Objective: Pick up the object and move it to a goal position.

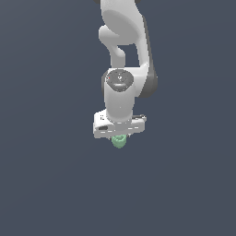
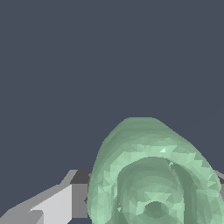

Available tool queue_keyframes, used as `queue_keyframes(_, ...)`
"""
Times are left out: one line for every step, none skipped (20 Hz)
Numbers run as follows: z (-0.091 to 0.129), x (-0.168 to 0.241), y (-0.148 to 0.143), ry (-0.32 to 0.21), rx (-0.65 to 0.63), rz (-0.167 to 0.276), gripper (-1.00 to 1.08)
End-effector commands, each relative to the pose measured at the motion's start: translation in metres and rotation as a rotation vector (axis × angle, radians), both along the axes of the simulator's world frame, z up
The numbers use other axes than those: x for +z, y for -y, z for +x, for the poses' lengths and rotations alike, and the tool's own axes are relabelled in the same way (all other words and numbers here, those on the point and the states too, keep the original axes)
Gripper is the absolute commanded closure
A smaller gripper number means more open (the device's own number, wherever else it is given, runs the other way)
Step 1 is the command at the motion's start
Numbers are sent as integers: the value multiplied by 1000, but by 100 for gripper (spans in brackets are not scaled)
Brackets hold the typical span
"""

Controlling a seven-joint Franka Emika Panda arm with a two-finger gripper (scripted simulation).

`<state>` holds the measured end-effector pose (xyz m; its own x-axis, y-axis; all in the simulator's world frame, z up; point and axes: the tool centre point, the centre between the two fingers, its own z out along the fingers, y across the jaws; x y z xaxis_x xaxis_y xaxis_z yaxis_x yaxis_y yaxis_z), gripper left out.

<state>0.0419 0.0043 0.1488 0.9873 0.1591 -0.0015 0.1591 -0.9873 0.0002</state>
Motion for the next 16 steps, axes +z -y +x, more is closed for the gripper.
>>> queue_keyframes(-10, 24, -8, 1, 0, 0, 108)
queue_keyframes(-14, 33, -11, 1, 0, -1, 108)
queue_keyframes(-18, 43, -14, 1, 0, -1, 108)
queue_keyframes(-22, 53, -17, 1, 0, -1, 108)
queue_keyframes(-26, 63, -20, 1, 0, -1, 108)
queue_keyframes(-30, 74, -24, 1, 1, -1, 108)
queue_keyframes(-34, 84, -27, 1, 1, -1, 108)
queue_keyframes(-39, 95, -31, 1, 1, -1, 108)
queue_keyframes(-43, 106, -34, 1, 1, -1, 108)
queue_keyframes(-48, 117, -38, 1, 1, -1, 108)
queue_keyframes(-52, 128, -41, 1, 1, -1, 108)
queue_keyframes(-57, 139, -45, 1, 1, -1, 108)
queue_keyframes(-61, 150, -48, 1, 1, -1, 108)
queue_keyframes(-65, 161, -52, 1, 1, -2, 108)
queue_keyframes(-70, 173, -56, 1, 1, -2, 108)
queue_keyframes(-74, 184, -59, 1, 1, -2, 108)
